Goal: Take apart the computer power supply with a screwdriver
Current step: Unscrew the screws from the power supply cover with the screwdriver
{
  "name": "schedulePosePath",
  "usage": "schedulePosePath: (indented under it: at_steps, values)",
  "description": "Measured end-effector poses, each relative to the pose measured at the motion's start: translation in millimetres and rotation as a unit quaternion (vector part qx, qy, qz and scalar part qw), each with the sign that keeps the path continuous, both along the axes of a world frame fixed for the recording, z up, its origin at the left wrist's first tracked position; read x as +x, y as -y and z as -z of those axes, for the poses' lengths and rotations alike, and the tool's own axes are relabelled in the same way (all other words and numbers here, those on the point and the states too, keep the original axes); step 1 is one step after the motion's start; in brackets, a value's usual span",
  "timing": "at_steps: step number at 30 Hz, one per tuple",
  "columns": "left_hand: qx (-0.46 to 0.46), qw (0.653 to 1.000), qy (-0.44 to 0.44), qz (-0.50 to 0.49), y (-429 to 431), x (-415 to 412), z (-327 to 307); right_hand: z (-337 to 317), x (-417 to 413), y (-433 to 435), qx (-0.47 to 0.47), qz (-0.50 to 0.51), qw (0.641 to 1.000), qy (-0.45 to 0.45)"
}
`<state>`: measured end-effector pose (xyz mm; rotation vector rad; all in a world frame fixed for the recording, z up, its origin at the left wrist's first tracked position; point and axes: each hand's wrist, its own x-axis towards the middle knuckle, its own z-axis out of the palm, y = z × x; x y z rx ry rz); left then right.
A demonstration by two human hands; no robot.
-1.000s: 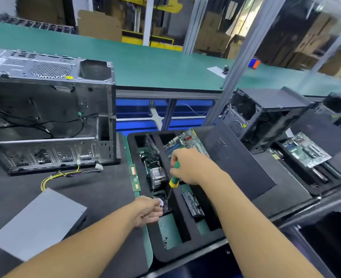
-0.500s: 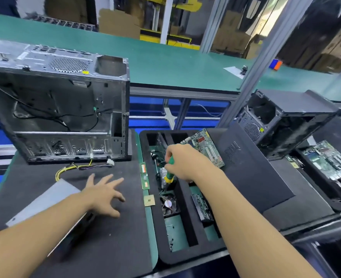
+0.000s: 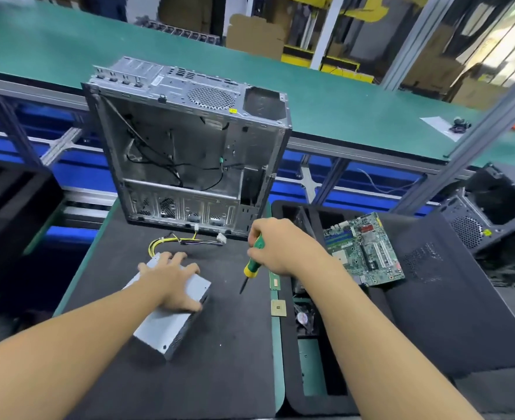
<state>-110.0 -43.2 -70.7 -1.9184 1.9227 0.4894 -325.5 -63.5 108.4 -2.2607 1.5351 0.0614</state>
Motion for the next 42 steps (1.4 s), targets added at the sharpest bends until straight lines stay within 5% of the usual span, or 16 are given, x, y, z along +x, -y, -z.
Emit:
schedulePosePath:
  at_steps: [4,6,9,12,14,16,20,26,42]
  values:
    - [-0.046,0.953,-0.058,-0.294,1.7,-3.3,0.4,3.4,6.3,-1.7,0.005,0.003,1.0,-0.004]
    - [-0.029,0.934,-0.078,-0.347,1.7,1.3,-0.8,5.1,11.0,-2.8,0.008,0.003,1.0,-0.005]
    - [-0.095,0.964,-0.042,-0.246,-8.3,9.2,10.6,6.9,18.5,-4.2,0.012,-0.007,1.0,0.007]
    - [-0.202,0.974,-0.097,-0.03,-27.2,15.4,29.8,10.5,32.1,-7.7,0.009,-0.024,0.999,0.03]
    - [-0.231,0.947,-0.182,0.13,-38.5,15.0,39.9,16.6,41.0,-10.4,0.008,-0.04,0.999,0.03]
    - [-0.293,0.907,-0.237,0.189,-45.2,12.2,46.5,22.3,47.4,-12.5,0.021,-0.05,0.998,0.03]
    - [-0.313,0.896,-0.283,0.139,-45.4,11.8,51.8,28.9,51.3,-11.0,0.033,-0.054,0.997,0.031]
    - [-0.202,0.902,-0.381,0.033,-30.8,12.9,40.6,32.3,51.2,-7.8,0.027,-0.058,0.998,0.029]
    - [-0.197,0.904,-0.38,0.024,-31.4,9.0,30.8,31.7,50.3,-9.5,0.029,-0.067,0.997,0.021]
